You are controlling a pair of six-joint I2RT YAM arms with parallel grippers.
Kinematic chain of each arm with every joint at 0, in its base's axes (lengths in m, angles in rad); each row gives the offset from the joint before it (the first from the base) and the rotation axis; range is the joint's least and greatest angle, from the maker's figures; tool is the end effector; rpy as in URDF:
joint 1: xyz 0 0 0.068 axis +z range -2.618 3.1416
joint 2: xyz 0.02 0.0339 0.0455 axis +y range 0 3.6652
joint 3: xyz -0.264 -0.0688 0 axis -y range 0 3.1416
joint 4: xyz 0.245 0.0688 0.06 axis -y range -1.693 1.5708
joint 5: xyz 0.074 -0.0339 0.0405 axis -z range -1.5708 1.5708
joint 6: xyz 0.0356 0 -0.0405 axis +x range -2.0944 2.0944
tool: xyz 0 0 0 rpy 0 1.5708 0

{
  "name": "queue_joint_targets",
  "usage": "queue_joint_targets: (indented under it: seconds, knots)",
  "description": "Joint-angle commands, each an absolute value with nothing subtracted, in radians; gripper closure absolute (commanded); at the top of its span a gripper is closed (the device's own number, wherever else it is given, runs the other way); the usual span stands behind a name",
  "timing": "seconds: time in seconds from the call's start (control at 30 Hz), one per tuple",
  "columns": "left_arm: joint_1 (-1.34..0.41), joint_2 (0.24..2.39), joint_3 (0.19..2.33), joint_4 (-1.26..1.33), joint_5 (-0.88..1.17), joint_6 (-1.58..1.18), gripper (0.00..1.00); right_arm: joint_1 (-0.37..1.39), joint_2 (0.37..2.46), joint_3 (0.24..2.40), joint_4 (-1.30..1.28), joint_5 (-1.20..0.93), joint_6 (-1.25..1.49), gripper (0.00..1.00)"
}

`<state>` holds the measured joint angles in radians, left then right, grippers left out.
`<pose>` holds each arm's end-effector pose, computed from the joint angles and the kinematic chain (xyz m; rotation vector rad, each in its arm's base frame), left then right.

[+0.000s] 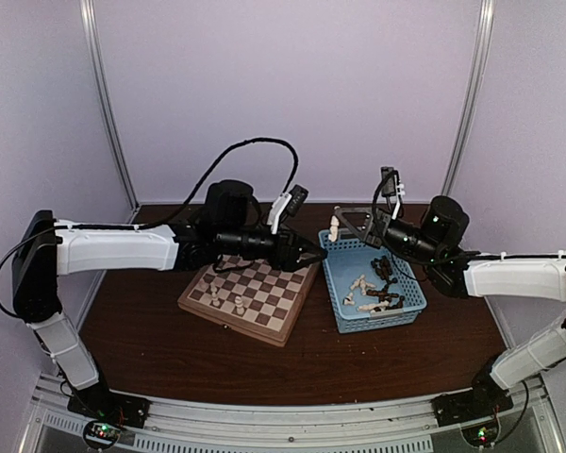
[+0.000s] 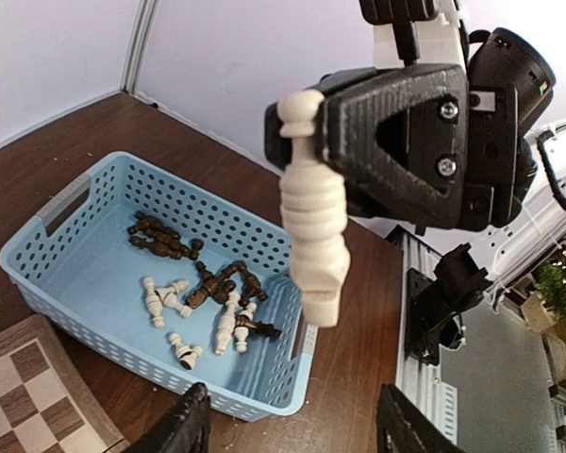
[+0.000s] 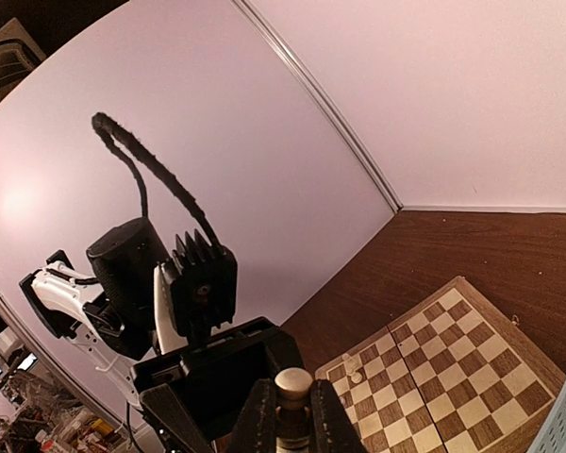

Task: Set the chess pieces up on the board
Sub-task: Pick up the chess piece from the storage box.

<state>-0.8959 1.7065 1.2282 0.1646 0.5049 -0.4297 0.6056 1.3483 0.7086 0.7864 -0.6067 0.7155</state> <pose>0.2370 -0.3237 0.2831 0.8492 1.9096 -1.3364 0.2320 0.1853 0.2880 -0.4735 1.5696 1.4766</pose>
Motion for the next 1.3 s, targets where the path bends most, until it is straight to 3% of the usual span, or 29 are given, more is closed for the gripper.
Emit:
queue_joint_targets:
  seconds: [0.0, 0.23, 0.37, 0.73, 0.9, 1.03, 1.27]
  knots:
    - [-0.893, 1.739, 1.284, 0.292, 0.589, -0.486, 0.45, 0.625, 1.350, 0.709, 0.844, -0.639, 0.736, 0.98]
    - [-0.893, 1.751, 1.308, 0.299, 0.594, -0.491, 0.60, 0.638, 1.368, 0.724, 0.840, -0.653, 0.731, 0.98]
    - [-0.893, 1.756, 1.316, 0.279, 0.581, -0.489, 0.76, 0.642, 1.384, 0.729, 0.849, -0.665, 0.738, 0.99]
    - [-0.893, 1.783, 1.354, 0.187, 0.560, -0.482, 0.61, 0.643, 1.394, 0.729, 0.871, -0.672, 0.745, 1.00]
    - [-0.893, 1.789, 1.358, 0.190, 0.560, -0.481, 0.76, 0.643, 1.396, 0.730, 0.871, -0.674, 0.742, 1.00]
    - [-0.893, 1.787, 1.365, 0.164, 0.548, -0.465, 0.94, 0.642, 1.384, 0.732, 0.843, -0.666, 0.716, 1.00]
    - [-0.893, 1.750, 1.351, 0.040, 0.485, -0.399, 1.00, 0.643, 1.294, 0.779, 0.484, -0.579, 0.459, 0.99]
